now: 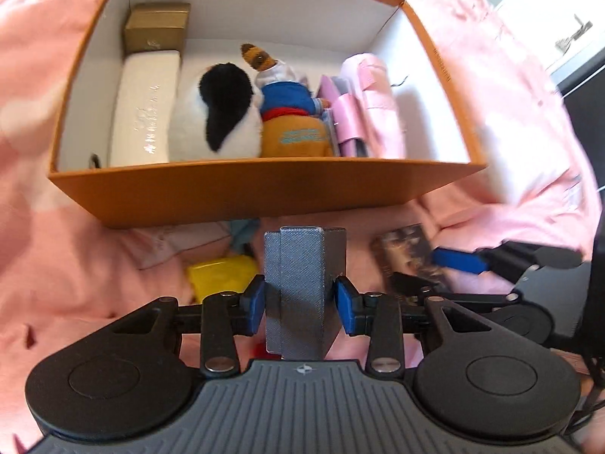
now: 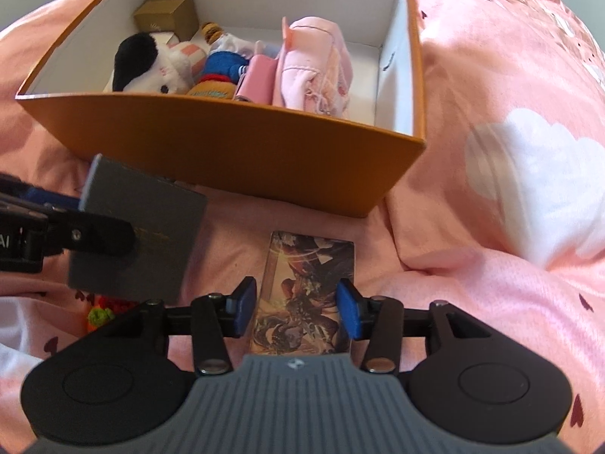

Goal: Organize objects
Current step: 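Grasp the PHOTO CARD box with the right tool while the left tool lifts the grey box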

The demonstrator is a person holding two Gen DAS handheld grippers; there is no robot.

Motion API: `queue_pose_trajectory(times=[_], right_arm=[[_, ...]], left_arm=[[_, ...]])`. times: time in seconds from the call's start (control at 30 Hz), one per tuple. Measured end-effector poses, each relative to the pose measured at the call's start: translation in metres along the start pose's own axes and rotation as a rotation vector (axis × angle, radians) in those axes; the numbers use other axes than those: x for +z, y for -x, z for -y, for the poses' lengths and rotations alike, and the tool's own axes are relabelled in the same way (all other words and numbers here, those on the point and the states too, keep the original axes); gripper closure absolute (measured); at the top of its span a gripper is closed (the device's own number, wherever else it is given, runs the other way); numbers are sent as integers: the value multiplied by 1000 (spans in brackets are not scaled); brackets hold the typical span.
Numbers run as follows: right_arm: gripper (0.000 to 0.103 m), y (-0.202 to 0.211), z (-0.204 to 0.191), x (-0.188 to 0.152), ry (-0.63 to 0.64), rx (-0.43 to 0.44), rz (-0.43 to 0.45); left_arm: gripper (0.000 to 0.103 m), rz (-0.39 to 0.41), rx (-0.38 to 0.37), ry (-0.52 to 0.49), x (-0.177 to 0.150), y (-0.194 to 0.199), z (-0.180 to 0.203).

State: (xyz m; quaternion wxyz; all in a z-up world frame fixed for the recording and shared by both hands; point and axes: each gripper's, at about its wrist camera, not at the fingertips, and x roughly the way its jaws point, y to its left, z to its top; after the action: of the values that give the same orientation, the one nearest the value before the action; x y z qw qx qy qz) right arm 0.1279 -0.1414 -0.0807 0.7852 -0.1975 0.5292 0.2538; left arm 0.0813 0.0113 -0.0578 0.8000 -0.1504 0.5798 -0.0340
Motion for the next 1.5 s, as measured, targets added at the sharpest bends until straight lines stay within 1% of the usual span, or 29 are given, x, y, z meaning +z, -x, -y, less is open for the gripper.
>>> queue_pose_trajectory(times=[0.07,0.17,0.23,0.27,0.3,0.43,0.47,0.53,0.63,0.67,0.7,0.77,0.87,0.9,0.97,1.03,1.13,1.2,1.33,1.5], right_arm=[[50,-3,-6,1,32,-19,-9],[46,-8,-16,2,90,-52,-22],[44,-13,-24,2,140,-88,-34],[41,-15,-28,2,165,-106,-39],[40,-18,-32,2,192,-123,-44],[38,-35,-50,-3,320,-226,-68],[38,-39,-53,-4,342,-244,-73],[39,-39,-55,-4,355,-251,-76],[41,-33,-46,-1,306,-213,-79],[51,-30,-40,0,279,-188,-79],[56,-25,-35,2,253,-167,-77],[62,-14,-22,7,188,-126,-73],[70,-2,1,11,97,-71,-72],[73,2,8,11,72,-62,-71],[77,7,19,11,38,-55,-71],[78,7,27,11,28,-72,-78],[78,4,38,14,-15,-26,-100],[77,0,47,18,-24,-16,-114],[75,-6,54,24,-36,13,-146],[75,-3,59,31,-24,32,-165]], left_arm=[[59,-25,8,8,-2,-1,-7],[59,-51,4,22,-2,-14,-9],[59,-54,4,27,-3,-17,-12],[59,-54,3,29,-4,-16,-12],[59,-53,1,29,-4,-17,-12],[59,-54,-7,36,-4,-16,-14],[59,-55,-8,37,-4,-16,-15],[59,-55,-8,37,-5,-16,-14],[58,-56,-10,34,-4,-16,-13],[58,-57,-12,34,-4,-17,-13],[58,-57,-12,32,-3,-17,-13],[60,-51,-23,30,-2,-17,-12],[62,-64,-112,47,-1,-18,-14],[62,-63,-120,44,-1,-19,-13],[63,-57,-103,31,-1,-21,-10],[64,-56,-101,36,-1,-24,-10],[64,-57,-107,55,0,-28,-11],[64,-55,-108,58,0,-26,-11],[63,-58,-111,42,1,-23,-8],[63,-72,-91,-2,1,-17,-2]])
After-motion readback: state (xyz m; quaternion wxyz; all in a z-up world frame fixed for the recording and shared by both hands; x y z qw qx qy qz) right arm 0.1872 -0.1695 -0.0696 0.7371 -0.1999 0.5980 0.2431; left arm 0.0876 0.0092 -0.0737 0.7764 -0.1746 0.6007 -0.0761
